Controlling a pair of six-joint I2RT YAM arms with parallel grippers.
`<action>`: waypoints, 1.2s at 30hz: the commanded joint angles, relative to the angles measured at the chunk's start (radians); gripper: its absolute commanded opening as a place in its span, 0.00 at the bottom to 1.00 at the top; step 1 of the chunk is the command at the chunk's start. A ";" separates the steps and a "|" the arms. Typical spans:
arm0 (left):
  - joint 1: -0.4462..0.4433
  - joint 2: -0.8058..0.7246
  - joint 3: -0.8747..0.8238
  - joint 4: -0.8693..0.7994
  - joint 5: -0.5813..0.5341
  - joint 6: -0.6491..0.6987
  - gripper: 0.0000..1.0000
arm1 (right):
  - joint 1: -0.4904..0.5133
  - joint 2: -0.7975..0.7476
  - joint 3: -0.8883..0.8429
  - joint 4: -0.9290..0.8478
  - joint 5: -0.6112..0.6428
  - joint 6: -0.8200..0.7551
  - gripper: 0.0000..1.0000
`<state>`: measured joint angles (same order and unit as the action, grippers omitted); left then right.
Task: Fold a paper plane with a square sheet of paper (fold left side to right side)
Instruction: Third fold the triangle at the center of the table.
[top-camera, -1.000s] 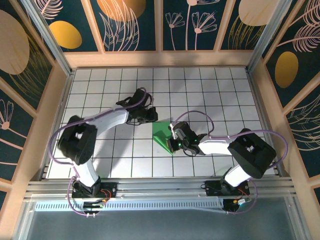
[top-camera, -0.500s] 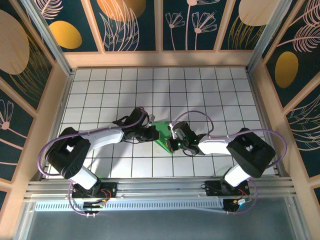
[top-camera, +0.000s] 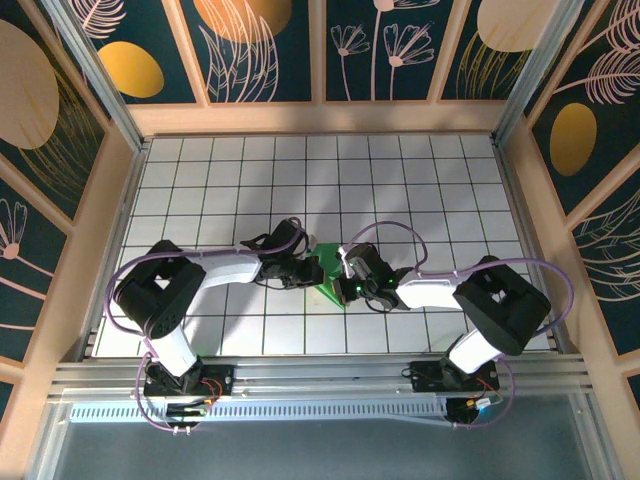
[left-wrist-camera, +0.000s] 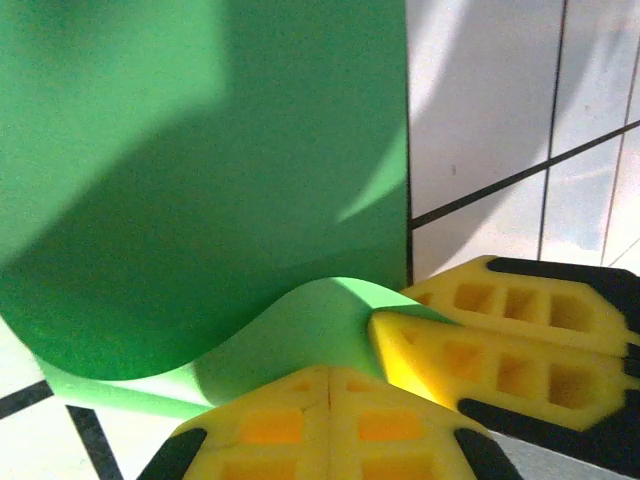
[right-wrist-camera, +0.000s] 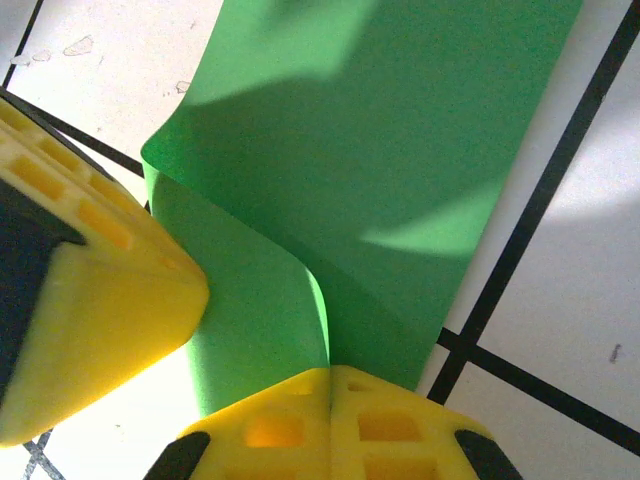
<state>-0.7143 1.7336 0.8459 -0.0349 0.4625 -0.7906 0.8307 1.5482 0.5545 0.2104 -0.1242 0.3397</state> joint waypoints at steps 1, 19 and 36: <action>-0.004 0.024 0.016 -0.003 -0.012 0.001 0.03 | -0.005 0.032 -0.005 -0.049 -0.006 -0.011 0.00; -0.004 0.015 -0.018 -0.031 -0.042 0.010 0.02 | -0.005 0.042 0.000 -0.055 -0.002 -0.013 0.00; -0.004 0.009 -0.044 -0.036 -0.062 0.009 0.02 | -0.005 0.050 0.002 -0.052 -0.002 -0.010 0.00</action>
<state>-0.7147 1.7500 0.8238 -0.0406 0.4210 -0.7902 0.8307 1.5589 0.5560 0.2264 -0.1287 0.3397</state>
